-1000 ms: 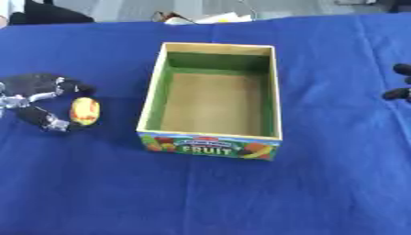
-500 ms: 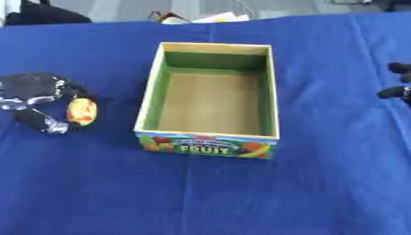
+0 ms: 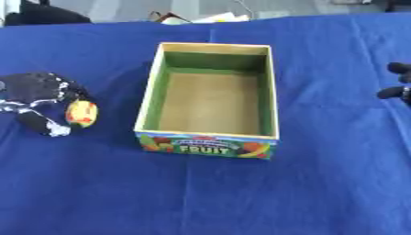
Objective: Pick up objects on the table and place them in the box.
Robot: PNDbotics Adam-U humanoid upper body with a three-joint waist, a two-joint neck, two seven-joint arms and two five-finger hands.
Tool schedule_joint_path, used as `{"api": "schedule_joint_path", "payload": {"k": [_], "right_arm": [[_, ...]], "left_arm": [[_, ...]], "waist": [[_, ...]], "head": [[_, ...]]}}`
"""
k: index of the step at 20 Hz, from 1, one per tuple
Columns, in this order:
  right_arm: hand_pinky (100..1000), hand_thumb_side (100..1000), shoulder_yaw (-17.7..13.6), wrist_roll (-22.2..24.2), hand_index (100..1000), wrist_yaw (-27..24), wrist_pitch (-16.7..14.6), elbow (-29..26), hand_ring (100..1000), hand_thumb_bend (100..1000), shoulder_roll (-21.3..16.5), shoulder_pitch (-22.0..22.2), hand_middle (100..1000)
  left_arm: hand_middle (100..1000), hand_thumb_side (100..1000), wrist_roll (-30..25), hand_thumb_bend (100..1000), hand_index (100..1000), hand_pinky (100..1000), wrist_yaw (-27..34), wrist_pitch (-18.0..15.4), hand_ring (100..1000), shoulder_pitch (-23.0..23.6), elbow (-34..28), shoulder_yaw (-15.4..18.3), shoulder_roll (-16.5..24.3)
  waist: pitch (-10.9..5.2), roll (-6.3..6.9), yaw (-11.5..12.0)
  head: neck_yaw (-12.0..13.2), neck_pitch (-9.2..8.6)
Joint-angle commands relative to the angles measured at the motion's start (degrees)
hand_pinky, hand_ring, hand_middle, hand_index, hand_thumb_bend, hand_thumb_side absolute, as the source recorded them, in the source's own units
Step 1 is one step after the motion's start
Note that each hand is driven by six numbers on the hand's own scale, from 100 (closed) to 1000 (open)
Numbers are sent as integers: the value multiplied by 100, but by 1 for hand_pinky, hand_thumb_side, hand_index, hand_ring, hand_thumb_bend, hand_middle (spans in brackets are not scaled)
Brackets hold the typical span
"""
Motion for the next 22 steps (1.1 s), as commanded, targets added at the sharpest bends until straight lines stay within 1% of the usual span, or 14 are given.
{"api": "schedule_joint_path", "payload": {"k": [1, 4, 5, 7, 10, 11, 14, 15, 16, 18, 20, 21, 22], "right_arm": [[563, 1000, -9, 3, 876, 32, 8, -115, 783, 100, -40, -37, 520], [563, 1000, -10, 5, 876, 32, 11, -115, 783, 100, -36, -32, 520], [563, 1000, -10, 6, 876, 32, 11, -115, 783, 100, -36, -31, 520], [564, 1000, -11, 6, 876, 29, 8, -115, 783, 100, -36, -28, 520], [564, 1000, -12, 6, 876, 25, 6, -115, 783, 100, -34, -25, 519], [564, 1000, -12, 7, 876, 24, 6, -115, 782, 100, -34, -25, 519], [565, 1000, -12, 12, 876, 23, 4, -115, 782, 100, -32, -24, 519], [565, 1000, -12, 13, 876, 22, 4, -115, 782, 100, -32, -23, 519], [565, 1000, -12, 14, 876, 22, 3, -115, 782, 100, -31, -22, 519], [565, 1000, -13, 15, 876, 22, 0, -115, 782, 100, -30, -21, 519], [566, 1000, -14, 13, 876, 21, 0, -115, 782, 100, -29, -20, 519], [566, 1000, -13, 13, 876, 19, -1, -115, 782, 100, -28, -20, 519], [566, 1000, -12, 13, 876, 16, -3, -115, 782, 100, -29, -20, 519]], "left_arm": [[572, 742, 354, 100, 715, 605, -37, 29, 698, 47, 34, -52, 28], [560, 692, 604, 100, 684, 595, 42, 92, 679, 54, 99, -53, 14], [555, 658, 659, 100, 669, 591, 68, 101, 671, 53, 114, -56, 11], [550, 624, 735, 100, 654, 586, 119, 110, 662, 59, 128, -61, 8], [540, 532, 832, 100, 624, 575, 238, 116, 643, 72, 79, -32, 9], [534, 476, 864, 100, 613, 569, 278, 124, 635, 75, 54, -22, 15], [530, 407, 1013, 100, 607, 565, 388, 165, 629, 90, -67, 23, 46], [532, 369, 1059, 100, 615, 565, 411, 178, 628, 100, -118, 41, 57], [533, 350, 1110, 100, 619, 566, 443, 192, 628, 111, -186, 79, 73], [536, 363, 1182, 100, 632, 567, 514, 211, 628, 140, -311, 144, 114], [539, 357, 1196, 100, 637, 568, 598, 208, 628, 169, -419, 182, 162], [543, 405, 1184, 100, 638, 569, 643, 203, 630, 178, -472, 197, 180], [544, 344, 1172, 100, 637, 570, 689, 200, 632, 176, -537, 216, 199]], "waist": [[-63, -25, -2], [-68, -28, -3], [-69, -30, -4], [-72, -32, -5], [-74, -36, -2], [-73, -38, 0], [-73, -45, 12], [-73, -47, 16], [-74, -50, 21], [-75, -55, 27], [-76, -60, 32], [-77, -62, 34], [-79, -67, 38]], "head": [[-22, 27], [-19, 19], [-18, 19], [-17, 21], [-23, 23], [-25, 24], [-30, 30], [-34, 31], [-43, 33], [-50, 29], [-54, 18], [-54, 15], [-54, 12]]}}
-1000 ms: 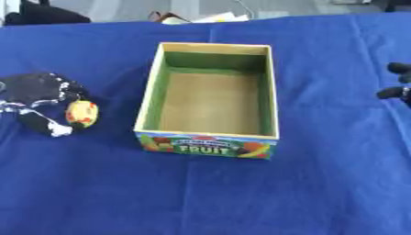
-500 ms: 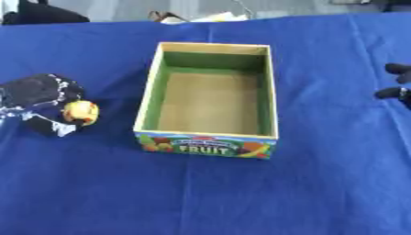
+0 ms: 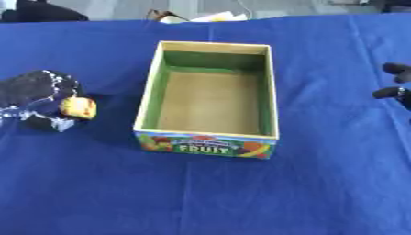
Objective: Pick up objects on the table and place them in the box.
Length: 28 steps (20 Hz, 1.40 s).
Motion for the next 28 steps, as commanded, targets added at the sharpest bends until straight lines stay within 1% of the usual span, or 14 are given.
{"api": "schedule_joint_path", "payload": {"k": [1, 8, 13, 14, 16, 19, 23, 25, 28], "right_arm": [[566, 1000, -12, 4, 876, 0, -16, -115, 782, 100, -66, -30, 519], [566, 1000, -16, -5, 875, -38, -39, -115, 781, 100, -66, -27, 519], [566, 1000, -21, -17, 875, -59, -50, -115, 780, 100, -66, -23, 519], [566, 1000, -25, -24, 874, -67, -57, -115, 779, 100, -68, -23, 519], [566, 1000, -32, -45, 873, -93, -77, -115, 779, 100, -77, -28, 519], [565, 1000, -47, -89, 871, -148, -103, -115, 777, 100, -96, -38, 520], [565, 1000, -46, -133, 869, -249, -112, -115, 776, 100, -127, -79, 520], [565, 1000, -48, -149, 869, -298, -116, -115, 776, 100, -138, -98, 521], [564, 1000, -57, -182, 867, -368, -127, -115, 774, 100, -150, -125, 521]], "left_arm": [[546, 344, 6, 100, 633, 571, 186, -5, 631, -66, -290, 134, 254], [561, 367, -396, 100, 630, 578, 643, -31, 629, -134, -624, 283, 233], [539, 323, -739, 100, 595, 574, 1304, 8, 603, -256, -873, 423, 138], [527, 279, -808, 100, 580, 573, 1473, 32, 593, -319, -942, 454, 93], [518, 248, -996, 100, 567, 573, 1806, 86, 585, -469, -1067, 480, -25], [505, 251, -1424, 100, 550, 575, 2338, 209, 573, -727, -1203, 484, -285], [502, 256, -2024, 100, 544, 576, 2996, 513, 570, -1045, -1416, 514, -680], [502, 256, -2288, 100, 543, 577, 3200, 640, 570, -1118, -1532, 518, -843], [504, 259, -2585, 100, 543, 577, 3353, 765, 572, -1168, -1692, 531, -1054]], "waist": [[-96, -17, 15], [-108, -48, 19], [-118, -60, 20], [-122, -65, 18], [-131, -69, 6], [-149, -72, -20], [-172, -73, -73], [-177, -74, -101], [-179, -80, -137]], "head": [[-11, 9], [1, -28], [-16, -33], [-19, -26], [-15, -12], [-20, 10], [34, 32], [41, 66], [37, 118]]}}
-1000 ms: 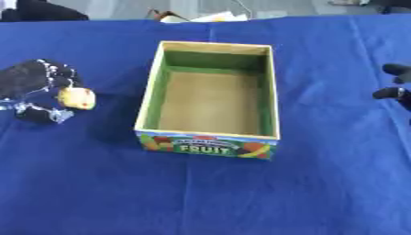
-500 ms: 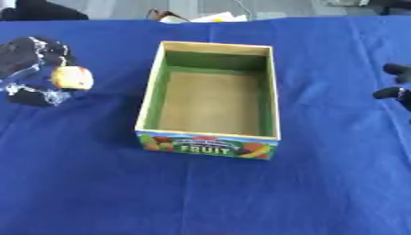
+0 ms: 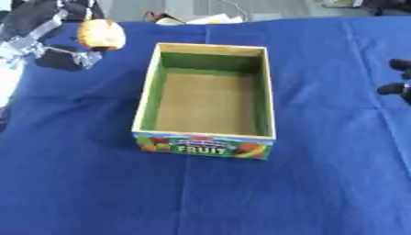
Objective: Pick up objects on the table and place them in the box.
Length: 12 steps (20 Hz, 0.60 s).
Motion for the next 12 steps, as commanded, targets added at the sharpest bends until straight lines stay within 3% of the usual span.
{"api": "schedule_joint_path", "payload": {"k": [1, 7, 12], "right_arm": [[564, 1000, -53, -49, 867, -99, -18, -115, 774, 100, -149, -79, 521], [563, 1000, -50, -112, 866, -218, -16, -115, 773, 100, -115, -175, 521], [561, 1000, -39, -253, 863, -385, -22, -115, 769, 100, -82, -281, 520]], "left_arm": [[504, 259, -276, 100, 543, 577, 197, 128, 572, -191, -272, 98, -126], [509, 259, -513, 100, 546, 583, 105, 266, 580, -366, -369, 108, -548], [510, 264, -922, 100, 556, 584, -230, -1, 584, -414, -42, 94, -831]], "waist": [[-123, -17, -20], [-81, -58, -129], [-33, -80, -263]], "head": [[22, 72], [122, 64], [338, -5]]}}
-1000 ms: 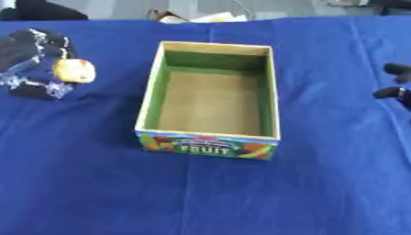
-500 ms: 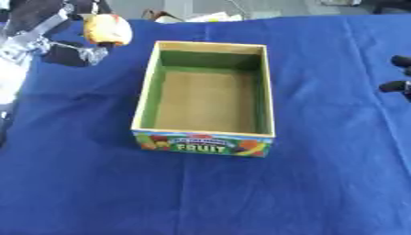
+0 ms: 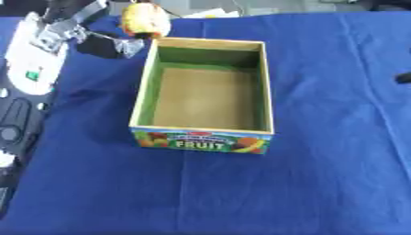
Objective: Pick up objects on the table and place them in the box.
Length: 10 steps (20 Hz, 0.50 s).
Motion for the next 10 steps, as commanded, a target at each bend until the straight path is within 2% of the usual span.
{"api": "schedule_joint_path", "payload": {"k": [1, 10], "right_arm": [[561, 1000, -1, -103, 863, -154, 4, -115, 769, 100, -83, -113, 519], [561, 1000, 48, -85, 866, -208, 110, -115, 771, 100, -33, -217, 518]], "left_arm": [[505, 268, -277, 100, 555, 584, -224, -220, 582, -168, 159, 56, -98], [483, 315, -773, 100, 577, 556, -686, -933, 561, -229, 939, 43, -340]], "waist": [[-82, -19, -30], [-26, -2, -93]], "head": [[132, -59], [221, -131]]}}
